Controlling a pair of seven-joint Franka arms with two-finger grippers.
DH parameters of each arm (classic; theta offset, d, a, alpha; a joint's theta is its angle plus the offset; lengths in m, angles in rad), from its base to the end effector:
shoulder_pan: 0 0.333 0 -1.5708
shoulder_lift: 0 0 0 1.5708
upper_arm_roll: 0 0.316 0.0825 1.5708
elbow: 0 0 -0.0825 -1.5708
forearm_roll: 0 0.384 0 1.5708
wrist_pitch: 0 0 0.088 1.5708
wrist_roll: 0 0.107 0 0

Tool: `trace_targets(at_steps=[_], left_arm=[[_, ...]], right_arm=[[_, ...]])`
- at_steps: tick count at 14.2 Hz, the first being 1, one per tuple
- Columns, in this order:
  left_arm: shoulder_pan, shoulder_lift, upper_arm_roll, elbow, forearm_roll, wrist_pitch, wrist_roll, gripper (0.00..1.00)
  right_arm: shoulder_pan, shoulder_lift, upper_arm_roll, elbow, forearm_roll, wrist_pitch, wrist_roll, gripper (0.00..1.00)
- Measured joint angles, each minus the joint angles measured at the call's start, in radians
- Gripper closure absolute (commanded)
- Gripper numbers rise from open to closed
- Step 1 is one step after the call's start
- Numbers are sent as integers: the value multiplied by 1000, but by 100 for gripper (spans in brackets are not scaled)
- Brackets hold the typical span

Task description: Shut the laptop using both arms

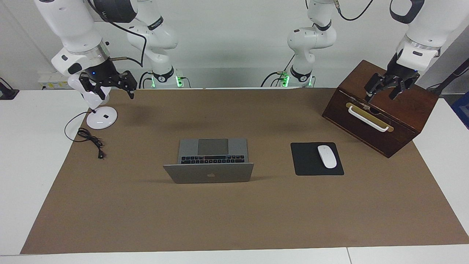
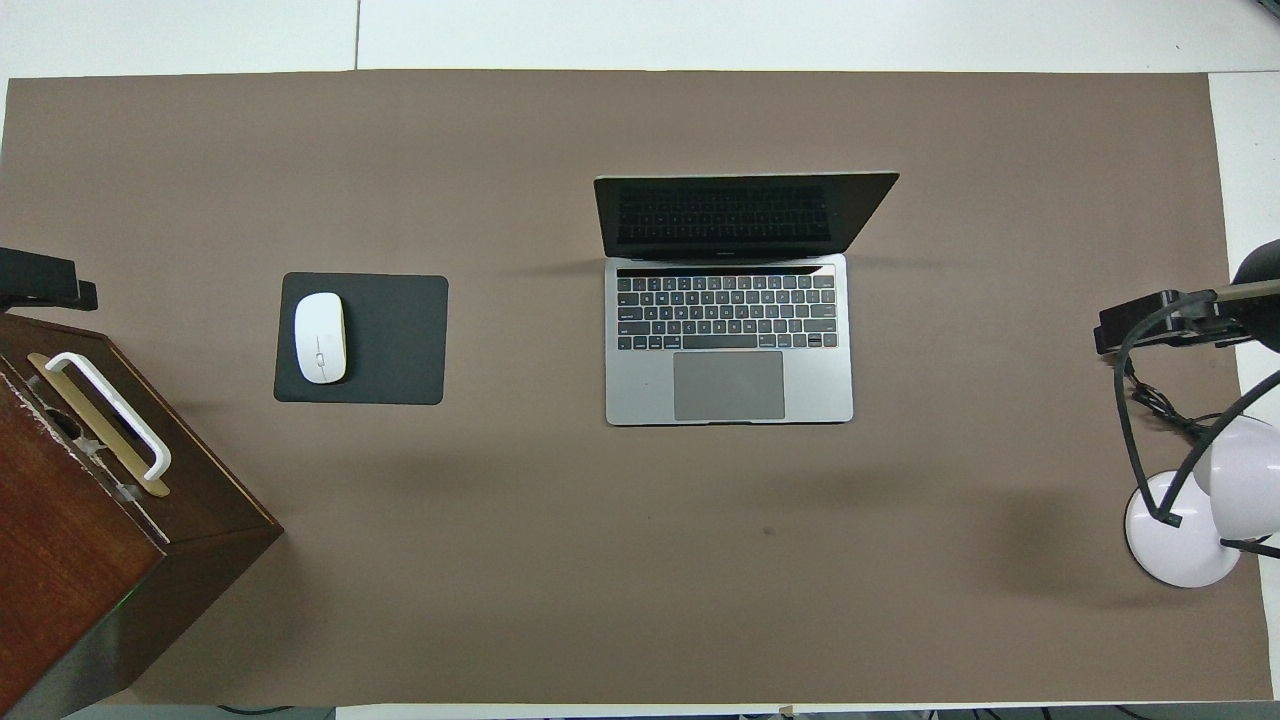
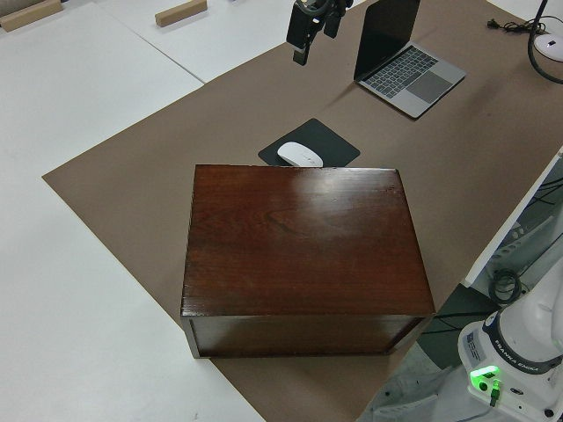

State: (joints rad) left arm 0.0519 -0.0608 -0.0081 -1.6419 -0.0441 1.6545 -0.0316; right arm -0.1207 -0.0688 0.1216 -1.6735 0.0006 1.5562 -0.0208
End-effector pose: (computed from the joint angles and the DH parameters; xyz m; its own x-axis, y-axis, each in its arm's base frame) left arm 0.5433 0.0193 0.6318 0.9943 0.0788 0.0718 0.0757 -0.9961 0.0459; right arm 0.5300 0.0027 0.6119 0.9986 0.0210 -0.0491 0.0214 -0.9997 0.0067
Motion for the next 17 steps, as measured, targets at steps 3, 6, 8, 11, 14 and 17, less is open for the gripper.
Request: trace_targets(at_steps=[3,6,8,11,14,17], left_arm=[[0,0,-1,0,0,0,0,0],[-2,0,-6,0,0,0,0,0],[-3,0,-7,0,0,0,0,0],[-3,0,-7,0,0,-1,0,0],[-3,0,-7,0,0,-2,0,0],[-3,0,-7,-1,0,-2,0,0]], right_arm=[[0,0,0,0,0,0,0,0],[-2,0,0,1,1,0,0,0],[-10,0,0,1,8,0,2,0],[-33,0,-1,2,22,0,3,0],[-34,0,0,5,23,3,3,0],[-38,0,0,9,22,36,3,0]])
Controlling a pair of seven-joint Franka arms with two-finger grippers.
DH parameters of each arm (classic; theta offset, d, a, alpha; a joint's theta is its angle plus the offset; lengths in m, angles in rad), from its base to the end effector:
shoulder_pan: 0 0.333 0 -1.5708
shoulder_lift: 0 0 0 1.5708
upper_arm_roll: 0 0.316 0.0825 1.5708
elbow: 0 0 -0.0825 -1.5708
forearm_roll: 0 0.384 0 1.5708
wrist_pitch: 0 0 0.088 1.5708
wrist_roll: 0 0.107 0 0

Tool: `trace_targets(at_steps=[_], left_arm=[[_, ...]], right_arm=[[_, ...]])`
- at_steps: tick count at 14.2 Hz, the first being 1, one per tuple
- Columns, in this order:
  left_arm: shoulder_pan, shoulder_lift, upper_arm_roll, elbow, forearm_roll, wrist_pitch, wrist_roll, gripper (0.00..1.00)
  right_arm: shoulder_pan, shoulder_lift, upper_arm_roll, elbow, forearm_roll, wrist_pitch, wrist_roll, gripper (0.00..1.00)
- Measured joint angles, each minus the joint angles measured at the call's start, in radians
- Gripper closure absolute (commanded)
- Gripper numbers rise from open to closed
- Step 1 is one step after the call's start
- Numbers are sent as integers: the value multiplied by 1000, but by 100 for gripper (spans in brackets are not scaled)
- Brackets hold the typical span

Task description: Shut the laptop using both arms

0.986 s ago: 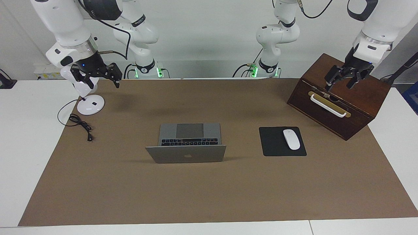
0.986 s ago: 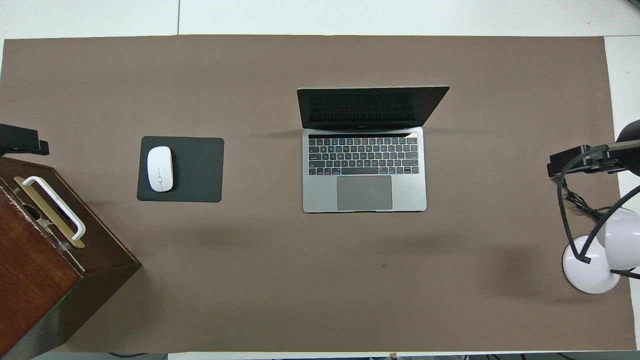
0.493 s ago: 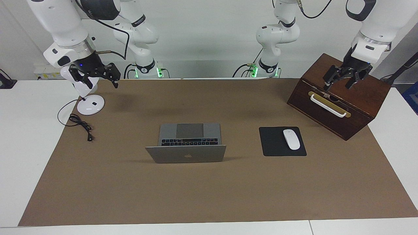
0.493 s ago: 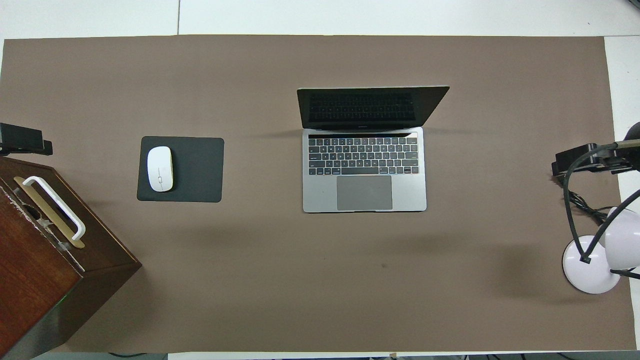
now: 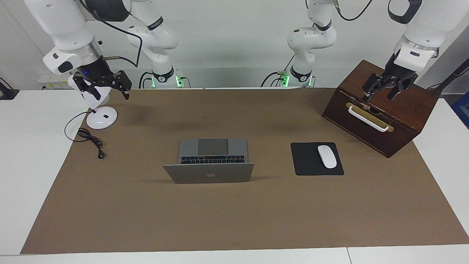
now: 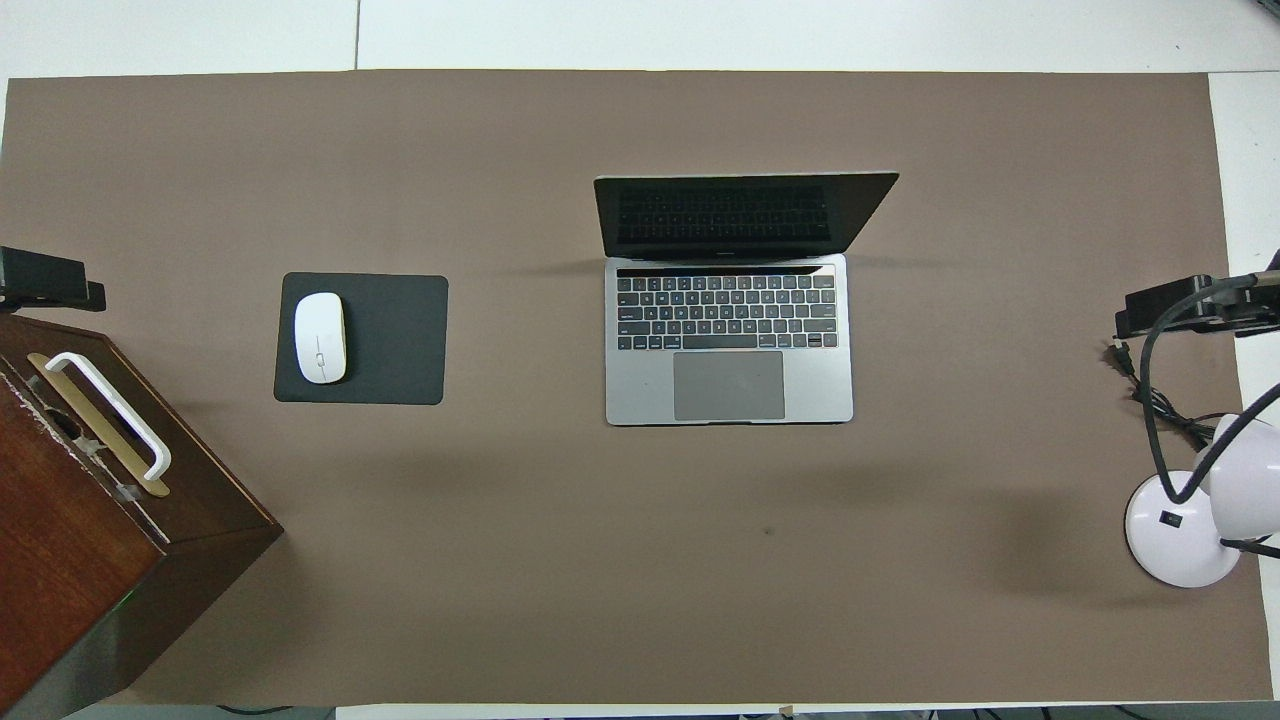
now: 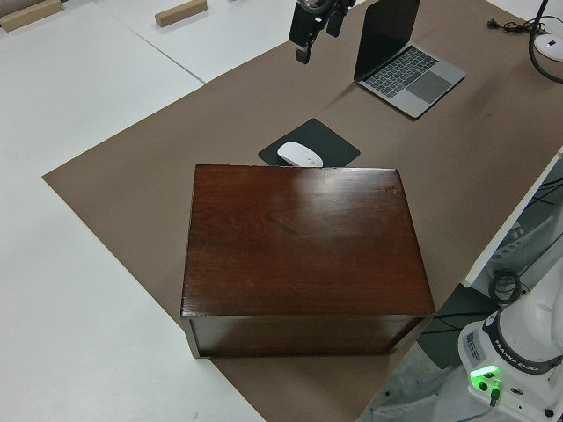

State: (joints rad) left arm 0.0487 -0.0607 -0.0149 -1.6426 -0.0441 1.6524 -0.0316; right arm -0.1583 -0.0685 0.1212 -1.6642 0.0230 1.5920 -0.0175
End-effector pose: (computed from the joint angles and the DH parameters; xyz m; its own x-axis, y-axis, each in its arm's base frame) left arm 0.5432 0.0137 0.6312 0.9952 0.0688 0.0690 0.0658 -0.9968 0.0454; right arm 0.5342 -0.0152 0.6192 0.9998 -0.0204 -0.0039 -0.0205 -0.9997 -0.0148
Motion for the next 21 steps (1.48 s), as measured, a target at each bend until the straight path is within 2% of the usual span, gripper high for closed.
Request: trace_targets(at_steps=[2,5,7,9,10,13,15,16,17,21], left_arm=[[0,0,0,0,0,0,0,0],[0,0,0,0,0,-1,0,0],[0,0,0,0,0,-1,0,0],[0,0,-2,0,0,0,0,0],[-1,0,-4,0,0,0,0,0],[-22,0,-11,0,0,0,0,0],[-50,0,-13,0,0,1,0,0],[-63,0,-14,0,0,4,0,0],[-72,0,-14,0,0,7,0,0],[-95,0,-15,0,0,15,-1,0]], right_arm=[[-7,3,-1,4,0,43,0,0],[-30,17,-8,9,0,180,0,1],[-36,47,-11,21,0,247,0,5],[-36,104,-11,77,-3,276,0,9],[-36,140,-11,118,-4,278,0,15],[-36,235,-11,225,-4,280,0,54],[-32,272,-11,256,-5,301,0,77],[-29,286,-10,264,-5,316,0,91],[-27,301,-9,275,-5,330,0,100],[-14,394,-5,369,-18,347,0,100]])
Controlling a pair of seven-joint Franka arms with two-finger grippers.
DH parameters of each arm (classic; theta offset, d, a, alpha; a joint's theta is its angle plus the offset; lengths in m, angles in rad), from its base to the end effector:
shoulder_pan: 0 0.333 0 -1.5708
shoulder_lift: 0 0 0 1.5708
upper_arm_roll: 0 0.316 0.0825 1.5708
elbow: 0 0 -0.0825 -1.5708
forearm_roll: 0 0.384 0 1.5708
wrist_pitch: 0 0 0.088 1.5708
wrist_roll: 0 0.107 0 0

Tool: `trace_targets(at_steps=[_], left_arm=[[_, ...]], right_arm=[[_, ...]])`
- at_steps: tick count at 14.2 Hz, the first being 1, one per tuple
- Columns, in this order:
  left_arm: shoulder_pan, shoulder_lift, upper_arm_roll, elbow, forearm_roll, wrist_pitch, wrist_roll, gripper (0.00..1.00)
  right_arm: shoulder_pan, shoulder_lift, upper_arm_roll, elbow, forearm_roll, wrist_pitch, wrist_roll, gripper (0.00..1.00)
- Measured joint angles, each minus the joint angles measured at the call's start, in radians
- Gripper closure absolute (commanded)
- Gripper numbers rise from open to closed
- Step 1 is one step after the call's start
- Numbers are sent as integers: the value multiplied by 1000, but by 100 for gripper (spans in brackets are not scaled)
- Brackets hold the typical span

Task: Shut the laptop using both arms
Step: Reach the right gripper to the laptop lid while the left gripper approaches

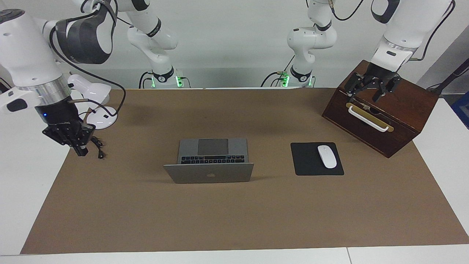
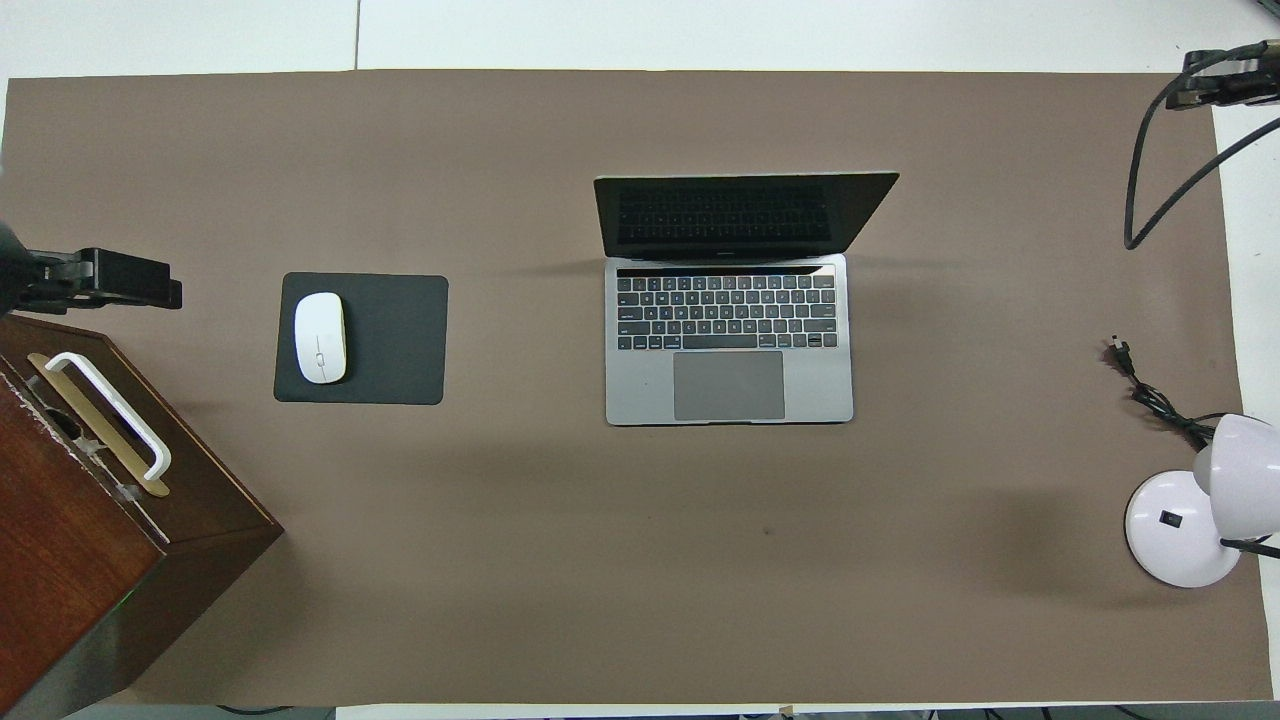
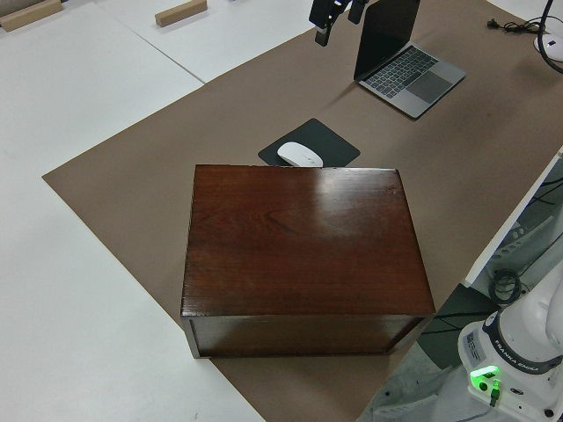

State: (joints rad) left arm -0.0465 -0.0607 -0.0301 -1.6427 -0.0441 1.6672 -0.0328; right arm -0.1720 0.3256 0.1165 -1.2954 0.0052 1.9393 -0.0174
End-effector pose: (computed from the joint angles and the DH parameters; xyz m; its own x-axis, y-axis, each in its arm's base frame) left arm 0.5429 -0.0465 0.6326 0.9957 -0.0394 0.0836 -0.0433 -0.9980 0.0450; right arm 0.6816 -0.0515 0.5963 0.9474 -0.0546 0.3153 -0.0452 -0.9983 -0.0369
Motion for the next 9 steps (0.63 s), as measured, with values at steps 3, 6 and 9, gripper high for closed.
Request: trace_targets(at_steps=[3,6,9], left_arm=[[-1,0,0,-3,0,21,-3,81],[-1,1,0,-25,0,87,-3,100],[-1,1,0,-31,0,116,-3,100]], right_arm=[[40,75,3,63,-18,40,0,100],[87,154,4,123,-45,72,4,100],[163,222,3,169,-71,112,104,100]])
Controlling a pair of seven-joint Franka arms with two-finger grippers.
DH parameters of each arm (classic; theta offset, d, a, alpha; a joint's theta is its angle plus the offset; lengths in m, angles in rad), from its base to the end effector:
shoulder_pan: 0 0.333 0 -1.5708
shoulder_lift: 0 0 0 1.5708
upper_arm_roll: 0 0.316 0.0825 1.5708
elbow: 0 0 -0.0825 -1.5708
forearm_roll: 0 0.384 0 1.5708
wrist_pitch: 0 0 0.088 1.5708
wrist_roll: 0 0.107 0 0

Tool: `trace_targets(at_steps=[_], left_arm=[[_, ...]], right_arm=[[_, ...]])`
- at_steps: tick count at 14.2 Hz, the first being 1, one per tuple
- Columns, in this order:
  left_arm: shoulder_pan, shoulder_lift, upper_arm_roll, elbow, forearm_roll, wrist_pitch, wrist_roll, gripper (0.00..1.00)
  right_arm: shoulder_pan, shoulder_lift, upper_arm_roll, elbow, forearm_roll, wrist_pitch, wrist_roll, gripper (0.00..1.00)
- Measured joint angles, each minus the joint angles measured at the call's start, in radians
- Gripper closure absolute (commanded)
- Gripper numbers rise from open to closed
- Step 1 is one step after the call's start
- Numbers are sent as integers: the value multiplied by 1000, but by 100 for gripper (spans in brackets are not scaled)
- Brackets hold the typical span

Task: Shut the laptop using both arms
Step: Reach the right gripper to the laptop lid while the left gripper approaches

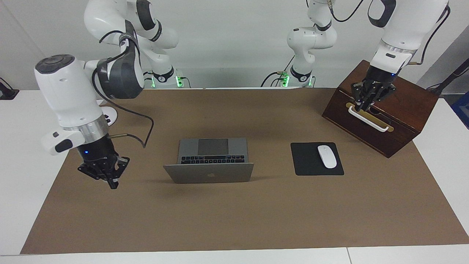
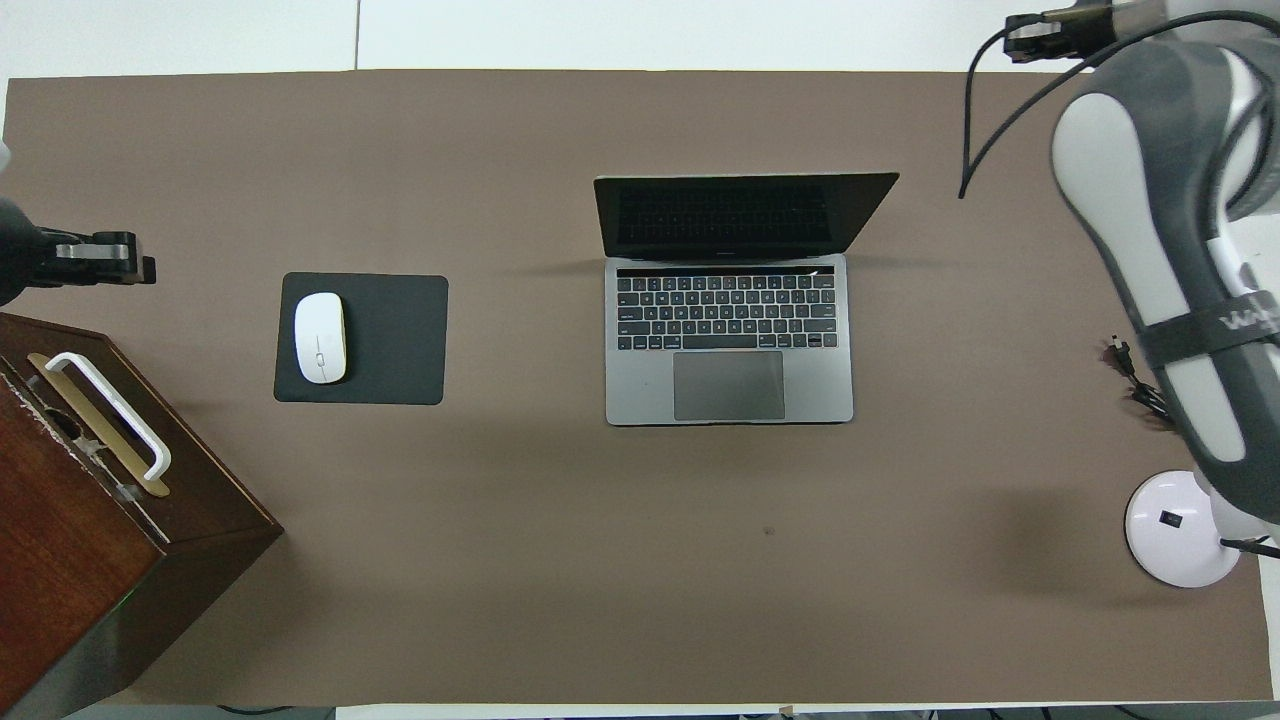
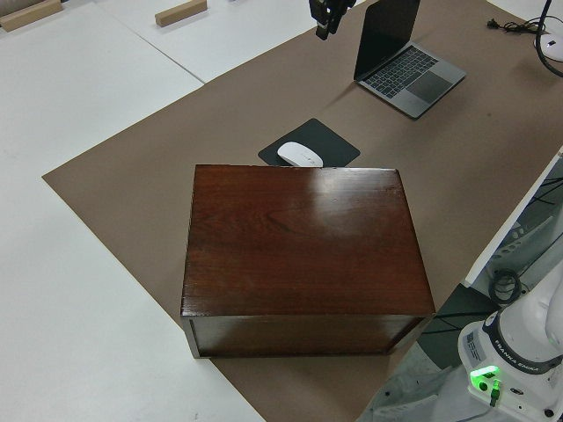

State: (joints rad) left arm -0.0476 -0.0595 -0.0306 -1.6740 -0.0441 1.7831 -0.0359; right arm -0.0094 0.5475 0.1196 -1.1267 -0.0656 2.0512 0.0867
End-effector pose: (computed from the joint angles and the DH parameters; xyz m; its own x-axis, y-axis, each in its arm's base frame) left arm 0.5535 -0.0477 0.6283 0.9856 -0.0322 0.1660 -0.0407 -0.9980 0.0482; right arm 0.7443 0.0530 0.5371 0.9290 0.0068 0.3701 0.0189 -0.9994 -0.0290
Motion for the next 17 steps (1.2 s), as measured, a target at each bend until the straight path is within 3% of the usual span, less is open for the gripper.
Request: trace_targets(at_steps=[4,7,13,17], left_arm=[[-3,0,-4,-5,0,16,7,100],[-51,-5,-6,-64,0,120,15,100],[-201,-79,-13,-306,-16,435,15,100],[-340,-162,-14,-554,-24,702,5,100]], right_arm=[[98,41,-2,18,-67,25,151,100],[166,64,-6,29,-101,28,251,100],[305,87,-28,33,-156,28,396,100],[334,94,-28,34,-156,27,418,100]])
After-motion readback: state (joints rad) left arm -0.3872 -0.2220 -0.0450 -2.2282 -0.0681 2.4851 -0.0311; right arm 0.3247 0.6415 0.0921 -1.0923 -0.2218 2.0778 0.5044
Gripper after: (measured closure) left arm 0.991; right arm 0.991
